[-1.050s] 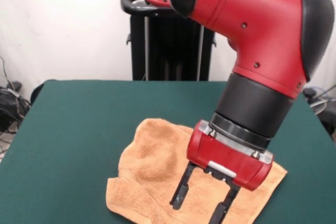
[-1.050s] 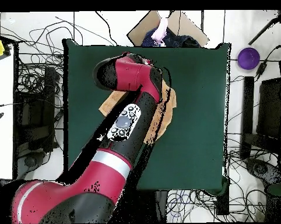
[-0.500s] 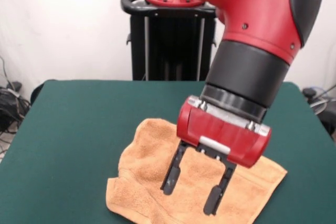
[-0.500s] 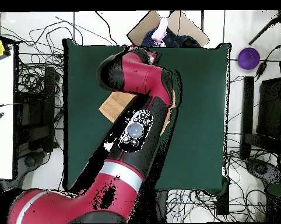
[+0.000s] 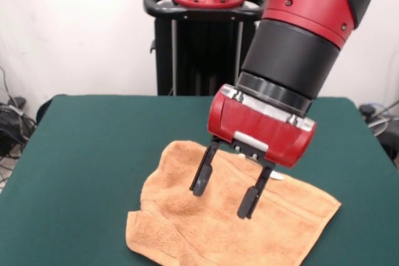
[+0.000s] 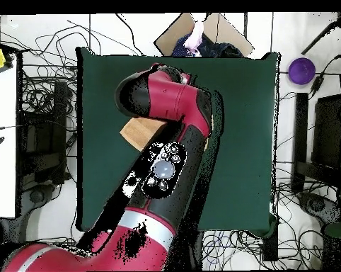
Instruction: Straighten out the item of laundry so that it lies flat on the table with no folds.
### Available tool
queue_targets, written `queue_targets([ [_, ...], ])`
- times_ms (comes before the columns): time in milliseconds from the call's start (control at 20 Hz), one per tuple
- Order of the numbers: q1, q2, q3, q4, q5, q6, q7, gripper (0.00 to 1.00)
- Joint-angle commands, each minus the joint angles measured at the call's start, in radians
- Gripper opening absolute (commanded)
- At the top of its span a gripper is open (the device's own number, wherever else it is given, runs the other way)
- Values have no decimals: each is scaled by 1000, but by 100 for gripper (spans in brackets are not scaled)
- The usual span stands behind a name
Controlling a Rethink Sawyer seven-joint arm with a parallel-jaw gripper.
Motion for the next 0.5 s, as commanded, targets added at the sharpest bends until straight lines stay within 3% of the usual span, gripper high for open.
queue_targets([
  [50, -43, -60, 256, 229, -41, 90, -11, 100],
  [300, -50, -106, 296, 290, -78, 53, -29, 100],
  [500, -109, -158, 414, 384, -104, -6, -69, 100],
])
